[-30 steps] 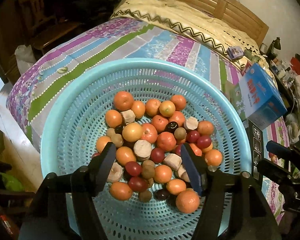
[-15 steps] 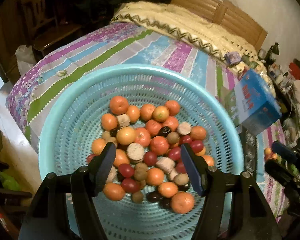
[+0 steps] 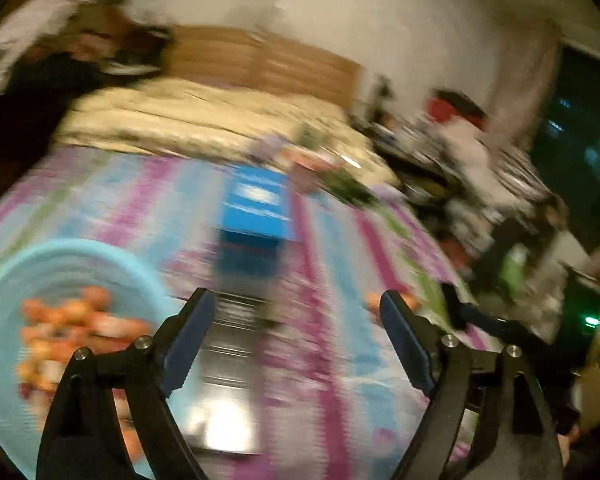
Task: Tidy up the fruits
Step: 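Move both open tools back to the fruit pile, then grasp another red tomato with the left tool while the right grasps a brown fruit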
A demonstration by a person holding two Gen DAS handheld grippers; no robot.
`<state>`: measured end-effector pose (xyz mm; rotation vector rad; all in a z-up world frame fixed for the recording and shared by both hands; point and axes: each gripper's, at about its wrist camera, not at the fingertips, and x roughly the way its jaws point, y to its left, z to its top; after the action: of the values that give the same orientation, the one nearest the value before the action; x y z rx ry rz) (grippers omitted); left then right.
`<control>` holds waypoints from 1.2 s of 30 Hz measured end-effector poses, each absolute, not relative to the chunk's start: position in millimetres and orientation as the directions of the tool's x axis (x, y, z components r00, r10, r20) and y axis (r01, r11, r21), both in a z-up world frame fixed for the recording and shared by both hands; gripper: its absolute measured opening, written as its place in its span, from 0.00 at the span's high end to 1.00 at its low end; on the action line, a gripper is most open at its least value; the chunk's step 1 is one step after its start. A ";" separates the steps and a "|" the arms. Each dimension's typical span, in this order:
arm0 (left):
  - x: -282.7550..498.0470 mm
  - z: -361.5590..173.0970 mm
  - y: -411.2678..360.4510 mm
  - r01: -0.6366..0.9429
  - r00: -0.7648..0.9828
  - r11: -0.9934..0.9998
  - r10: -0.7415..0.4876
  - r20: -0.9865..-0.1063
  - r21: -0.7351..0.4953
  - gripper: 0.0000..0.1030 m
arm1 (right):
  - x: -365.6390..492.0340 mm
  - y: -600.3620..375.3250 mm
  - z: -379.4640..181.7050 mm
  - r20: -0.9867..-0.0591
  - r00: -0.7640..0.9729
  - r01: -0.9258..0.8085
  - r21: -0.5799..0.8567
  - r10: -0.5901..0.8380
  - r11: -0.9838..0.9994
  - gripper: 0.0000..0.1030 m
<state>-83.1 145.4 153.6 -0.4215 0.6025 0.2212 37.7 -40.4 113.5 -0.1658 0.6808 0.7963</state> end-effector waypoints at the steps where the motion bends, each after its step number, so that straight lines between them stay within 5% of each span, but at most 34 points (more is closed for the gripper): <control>1: -67.5 146.9 131.5 -0.286 0.798 0.898 0.031 -0.602 -0.333 0.16 | 48.8 -61.4 103.5 -0.641 0.512 -0.672 0.115 0.571 0.732 0.15; 7: 37.1 57.9 70.2 -0.166 0.687 0.930 -0.129 -0.715 -0.327 0.19 | 86.9 -140.8 62.6 -0.726 0.512 -0.544 0.140 0.459 0.828 0.20; 10: 91.0 0.8 58.5 -0.178 0.618 0.886 -0.238 -0.749 -0.428 0.44 | 109.1 -163.3 41.9 -0.759 0.479 -0.489 0.185 0.440 0.853 0.25; 15: 154.9 -58.2 48.2 -0.202 0.584 0.861 -0.277 -0.763 -0.467 0.58 | 127.5 -181.8 20.5 -0.775 0.451 -0.433 0.244 0.443 0.868 0.28; 25: 183.1 -65.1 48.8 -0.198 0.606 0.862 -0.266 -0.750 -0.466 0.60 | 161.4 -165.5 3.3 -0.770 0.410 -0.471 0.280 0.489 0.837 0.29; 31: 184.2 -65.4 40.4 -0.167 0.625 0.883 -0.250 -0.740 -0.439 0.76 | 167.0 -151.8 4.2 -0.749 0.412 -0.500 0.290 0.519 0.816 0.30; 36: 164.1 -56.4 51.2 -0.177 0.641 0.891 -0.217 -0.736 -0.417 0.76 | 171.8 -135.6 -2.2 -0.745 0.401 -0.540 0.278 0.533 0.794 0.37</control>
<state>164.1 51.2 -56.4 -0.4860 0.8837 -0.0235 171.8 -135.6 -2.2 -0.0080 0.9382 0.6784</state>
